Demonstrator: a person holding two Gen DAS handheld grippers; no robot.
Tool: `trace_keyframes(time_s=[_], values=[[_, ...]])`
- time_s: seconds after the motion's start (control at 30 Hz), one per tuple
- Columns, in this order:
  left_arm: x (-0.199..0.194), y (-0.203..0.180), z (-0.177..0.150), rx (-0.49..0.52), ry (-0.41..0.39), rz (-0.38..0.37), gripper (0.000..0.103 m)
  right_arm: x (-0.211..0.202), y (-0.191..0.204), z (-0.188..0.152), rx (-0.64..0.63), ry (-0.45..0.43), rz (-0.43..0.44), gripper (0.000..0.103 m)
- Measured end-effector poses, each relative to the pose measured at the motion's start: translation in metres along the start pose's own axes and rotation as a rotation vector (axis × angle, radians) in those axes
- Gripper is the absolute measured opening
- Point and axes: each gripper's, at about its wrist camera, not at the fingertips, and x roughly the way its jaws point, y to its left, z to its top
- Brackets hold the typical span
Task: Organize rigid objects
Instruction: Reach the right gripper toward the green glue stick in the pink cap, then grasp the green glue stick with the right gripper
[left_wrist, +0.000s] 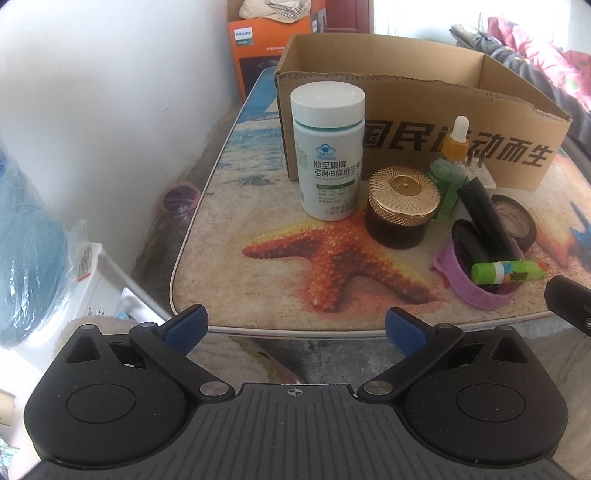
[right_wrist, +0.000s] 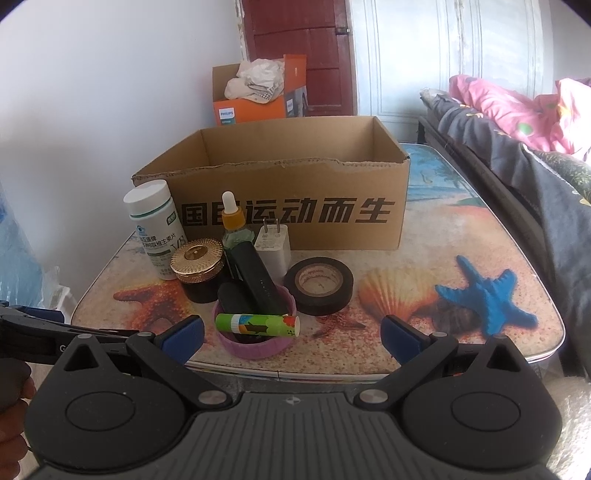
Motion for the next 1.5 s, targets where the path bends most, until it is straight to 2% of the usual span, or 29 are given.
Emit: trace_keyframes(time_s=[0.47, 0.57, 0.73, 0.83, 0.9, 1.03, 1.23, 1.33, 1.4, 1.47, 1.5], values=[[0.015, -0.014, 0.005, 0.037, 0.039, 0.019, 0.103, 0.017, -0.013, -0.003, 0.039, 0.017, 0.030, 0.103], [0.015, -0.017, 0.006, 0.051, 0.028, 0.009, 0.103, 0.019, -0.017, -0.003, 0.061, 0.012, 0.049, 0.103], [0.002, -0.019, 0.003, 0.070, -0.095, -0.091, 0.102, 0.018, -0.033, -0.004, 0.126, -0.008, 0.096, 0.100], [-0.006, -0.021, -0.002, 0.100, -0.186, -0.185, 0.102, 0.017, -0.046, -0.005, 0.189, -0.024, 0.146, 0.096], [-0.009, -0.022, -0.004, 0.118, -0.231, -0.244, 0.100, 0.017, -0.052, -0.006, 0.234, -0.026, 0.197, 0.087], [-0.014, -0.037, -0.009, 0.210, -0.278, -0.307, 0.092, 0.024, -0.059, -0.012, 0.328, 0.000, 0.300, 0.075], [-0.009, -0.056, -0.008, 0.306, -0.242, -0.381, 0.064, 0.040, -0.068, -0.017, 0.426, 0.032, 0.350, 0.066], [-0.007, -0.064, -0.009, 0.339, -0.244, -0.396, 0.057, 0.048, -0.074, -0.020, 0.484, 0.053, 0.372, 0.060], [-0.007, -0.068, -0.010, 0.363, -0.250, -0.401, 0.054, 0.052, -0.078, -0.022, 0.519, 0.059, 0.387, 0.051], [-0.008, -0.072, -0.011, 0.389, -0.256, -0.405, 0.046, 0.055, -0.081, -0.022, 0.545, 0.063, 0.406, 0.044], [-0.008, -0.074, -0.011, 0.402, -0.256, -0.407, 0.044, 0.055, -0.081, -0.022, 0.552, 0.062, 0.415, 0.038]])
